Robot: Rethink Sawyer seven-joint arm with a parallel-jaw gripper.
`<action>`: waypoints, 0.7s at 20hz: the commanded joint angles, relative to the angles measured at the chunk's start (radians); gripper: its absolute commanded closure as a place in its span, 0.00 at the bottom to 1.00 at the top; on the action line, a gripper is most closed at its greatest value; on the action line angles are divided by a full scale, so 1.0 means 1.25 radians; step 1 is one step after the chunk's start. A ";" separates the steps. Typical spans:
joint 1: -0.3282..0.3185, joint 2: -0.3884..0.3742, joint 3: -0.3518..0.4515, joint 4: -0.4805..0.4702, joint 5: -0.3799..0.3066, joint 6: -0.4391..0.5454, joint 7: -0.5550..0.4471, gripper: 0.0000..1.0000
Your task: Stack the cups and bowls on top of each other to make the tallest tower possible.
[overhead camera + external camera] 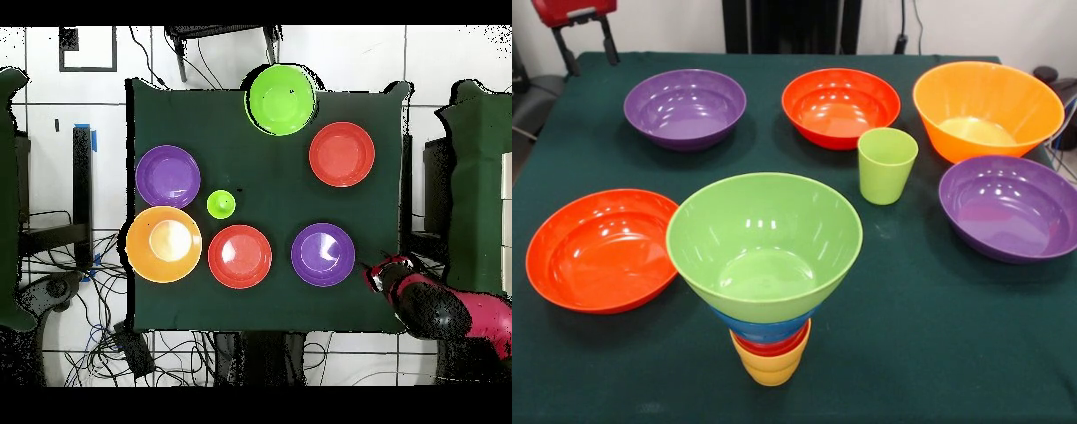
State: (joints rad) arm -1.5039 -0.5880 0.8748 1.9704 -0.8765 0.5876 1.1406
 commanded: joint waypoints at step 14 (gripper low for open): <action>0.068 0.064 -0.058 -0.057 -0.018 0.062 -0.076 0.00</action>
State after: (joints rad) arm -1.4988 -0.5580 0.8581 1.9508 -0.8780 0.5876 1.1406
